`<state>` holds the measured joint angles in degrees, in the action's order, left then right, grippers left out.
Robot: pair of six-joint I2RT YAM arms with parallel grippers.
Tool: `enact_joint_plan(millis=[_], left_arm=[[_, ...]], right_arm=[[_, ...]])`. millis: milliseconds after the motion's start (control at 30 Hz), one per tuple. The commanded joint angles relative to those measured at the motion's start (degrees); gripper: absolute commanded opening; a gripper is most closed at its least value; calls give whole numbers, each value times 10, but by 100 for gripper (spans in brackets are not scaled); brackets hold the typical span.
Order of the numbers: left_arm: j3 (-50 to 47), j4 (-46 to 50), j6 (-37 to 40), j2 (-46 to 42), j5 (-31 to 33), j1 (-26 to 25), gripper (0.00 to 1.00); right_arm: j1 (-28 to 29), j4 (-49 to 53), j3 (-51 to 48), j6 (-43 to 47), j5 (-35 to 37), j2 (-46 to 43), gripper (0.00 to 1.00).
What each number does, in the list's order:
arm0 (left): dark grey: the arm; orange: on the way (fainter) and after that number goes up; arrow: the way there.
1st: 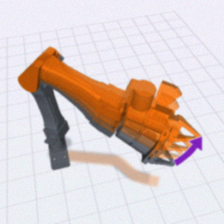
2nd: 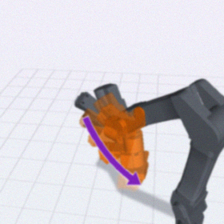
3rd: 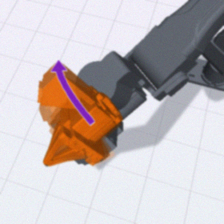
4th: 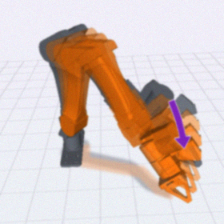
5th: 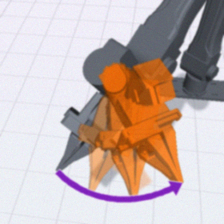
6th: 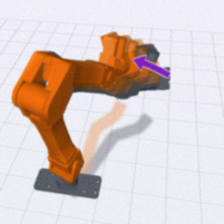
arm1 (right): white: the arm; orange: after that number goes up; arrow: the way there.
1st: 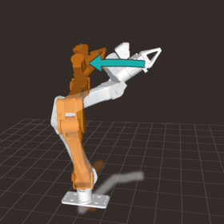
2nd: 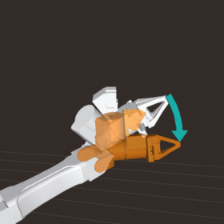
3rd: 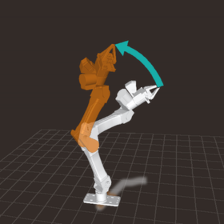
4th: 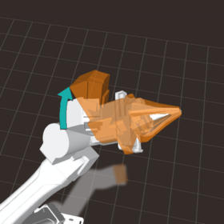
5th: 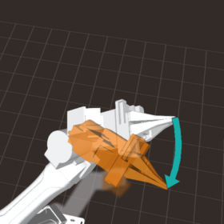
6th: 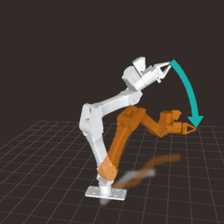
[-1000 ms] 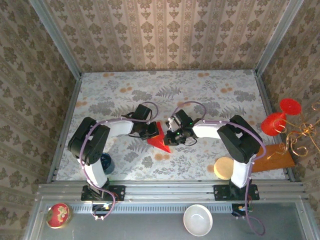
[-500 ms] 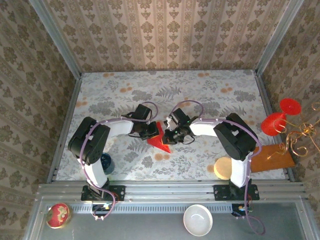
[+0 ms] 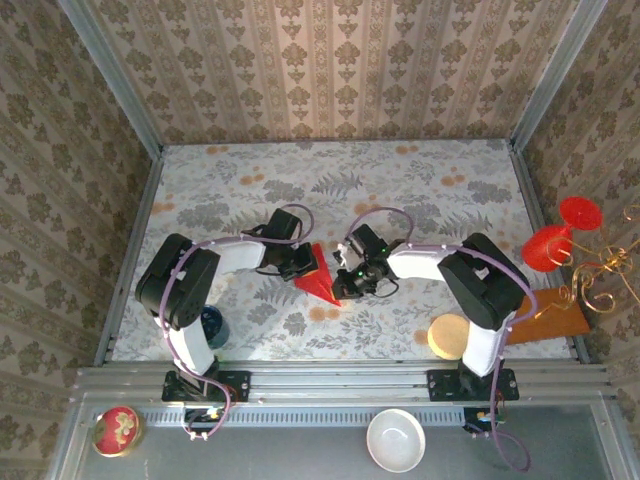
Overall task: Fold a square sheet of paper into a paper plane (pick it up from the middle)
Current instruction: Fourth fold the wing at the center of the table, then turn over the paper at the center of the table.
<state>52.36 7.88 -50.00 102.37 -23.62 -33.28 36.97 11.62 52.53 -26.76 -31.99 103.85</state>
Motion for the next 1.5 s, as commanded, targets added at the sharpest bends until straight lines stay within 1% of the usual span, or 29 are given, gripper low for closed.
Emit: enact_joint_plan(millis=[0,300,467,633,700,800,900,967,1100,1267,1467], left_arm=[[-37,70,-11,35,54,5,7],[-32,59,-4,34,42,4,7],[-24,60,6,29,36,4,6],[-4,55,20,10,13,2,7],[7,42,17,-11,-2,1,9],[16,21,6,-54,-7,2,15],[2,8,-14,-104,17,8,23],[-21,-5,-27,-134,29,17,27],[-87,-26,-54,-196,43,42,35],[-157,-40,-79,-263,50,64,49],[-195,-57,-94,-294,46,68,56]], right_arm=[[8,92,-42,14,-15,-12,5],[8,107,-82,13,-3,-47,5],[7,83,-85,0,4,-83,7],[-10,26,-91,-38,21,-131,13],[-19,-2,-88,-55,32,-142,20],[-28,-42,-73,-73,41,-135,27],[-32,-86,-56,-86,45,-110,37],[-32,-110,-39,-88,39,-90,40],[-33,-123,5,-72,17,-40,40],[-33,-107,65,-34,-13,20,38],[-33,-88,92,7,-38,48,34]])
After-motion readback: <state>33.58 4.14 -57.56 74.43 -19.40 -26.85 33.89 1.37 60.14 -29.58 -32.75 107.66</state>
